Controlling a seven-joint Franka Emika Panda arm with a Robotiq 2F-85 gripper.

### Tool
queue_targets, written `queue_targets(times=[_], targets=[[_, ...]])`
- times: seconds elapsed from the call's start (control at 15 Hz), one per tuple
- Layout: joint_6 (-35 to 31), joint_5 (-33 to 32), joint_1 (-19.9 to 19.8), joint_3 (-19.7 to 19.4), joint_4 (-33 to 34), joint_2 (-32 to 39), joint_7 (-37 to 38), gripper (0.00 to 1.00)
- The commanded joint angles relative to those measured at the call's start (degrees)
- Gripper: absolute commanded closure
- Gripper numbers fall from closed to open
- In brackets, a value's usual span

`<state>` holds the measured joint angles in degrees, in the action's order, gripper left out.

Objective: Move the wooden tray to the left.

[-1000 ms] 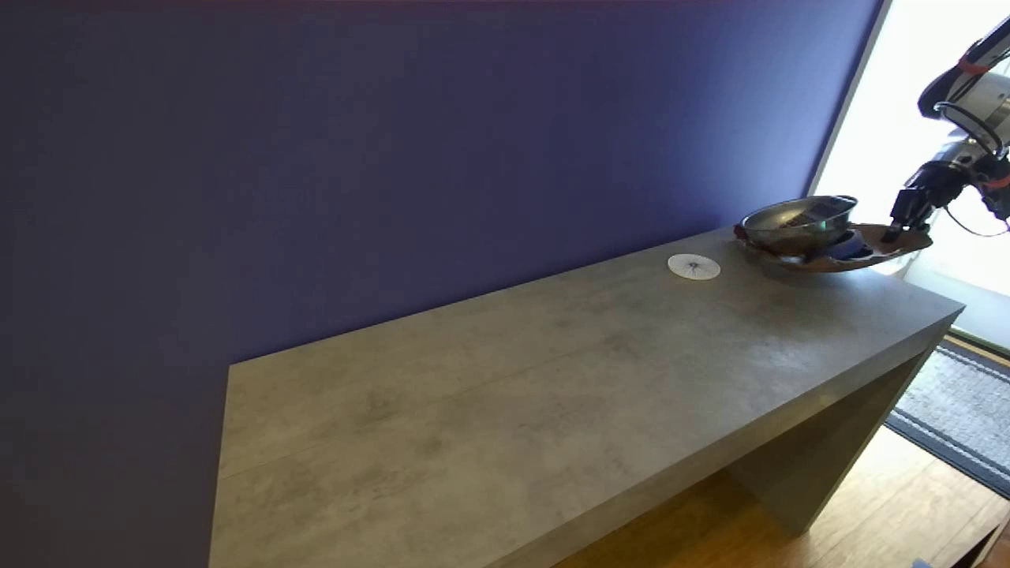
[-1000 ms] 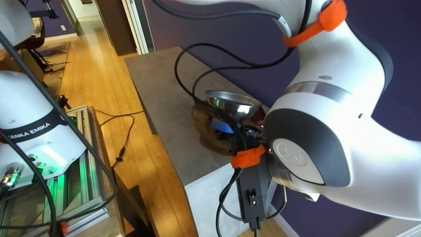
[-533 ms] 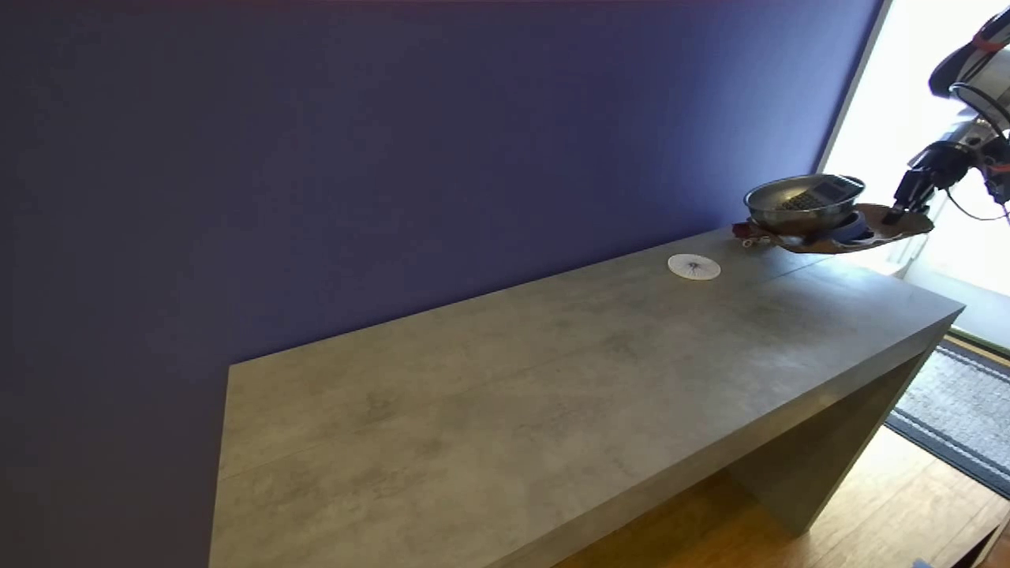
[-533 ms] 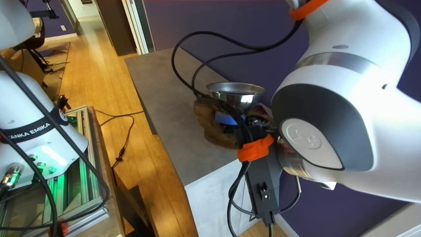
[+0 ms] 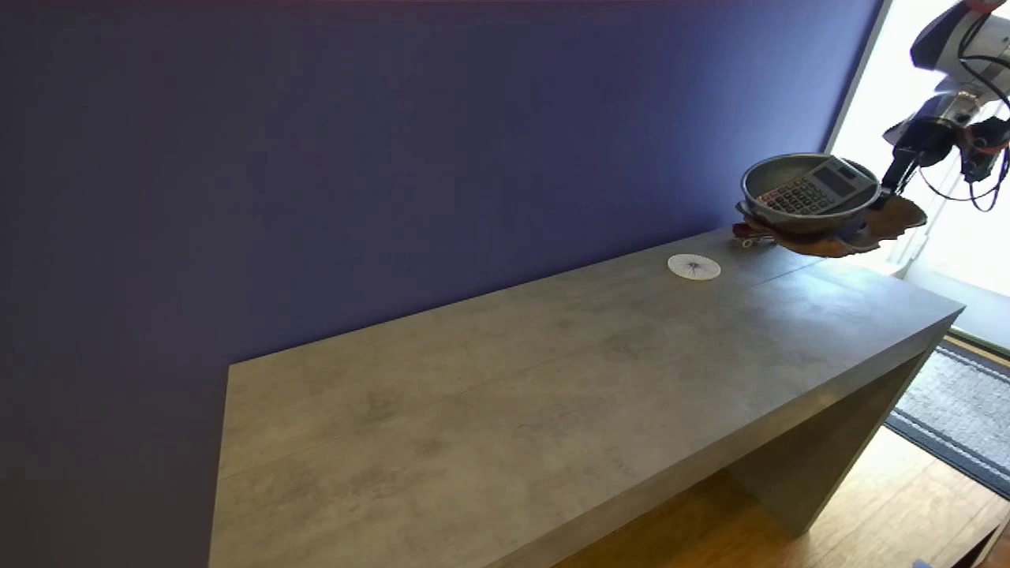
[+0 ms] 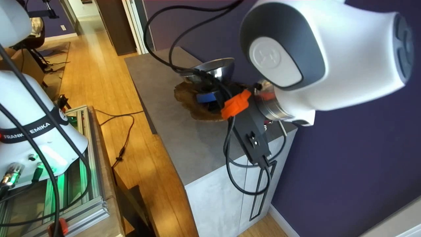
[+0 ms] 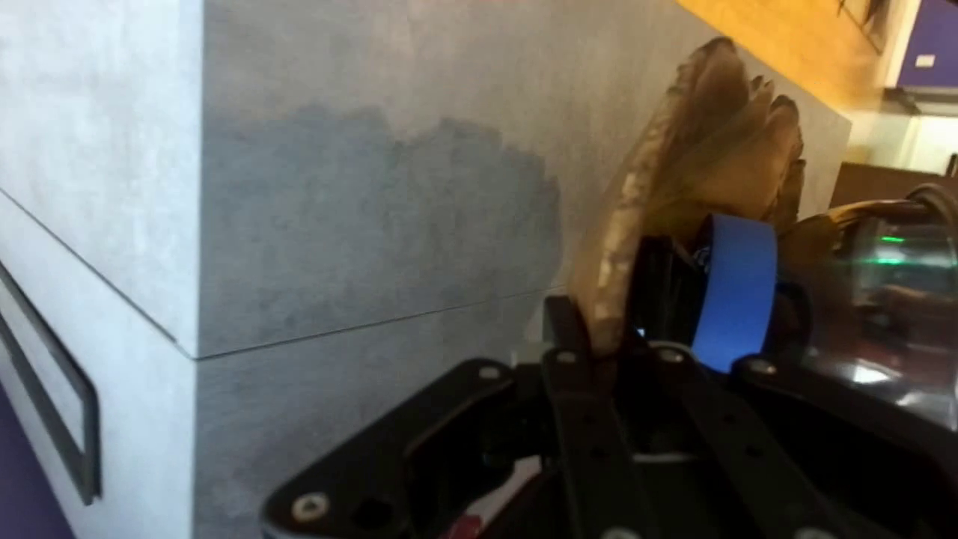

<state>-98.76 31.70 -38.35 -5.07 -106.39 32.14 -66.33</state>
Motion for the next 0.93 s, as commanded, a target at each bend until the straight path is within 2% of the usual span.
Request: queue_targets(times=[0.0,0.2,0.33,0.53,0.6,0.73,0.87], targets=[[-2.61,-2.68,6.37,-0.32,-12.64,-10.87,-1.20,0.97],[-3.03,-4.23,13.37,-0.64,-19.02,-15.68,1.92,0.97],[-1.23,-3.24,17.68,0.36,-21.24,-17.47,6.72,0.97],[3.31,-0.23,22.47,2.04,-20.88,-17.66,13.73,0.97],[-1.68,-2.49,22.14,0.54,-19.89,-14.57,10.56,0.89],[-0.23,-2.13,24.31,1.60,-19.98,-15.04,13.43,0.89],[-0.14,-2.14,24.58,1.69,-19.99,-15.08,14.00,0.89]])
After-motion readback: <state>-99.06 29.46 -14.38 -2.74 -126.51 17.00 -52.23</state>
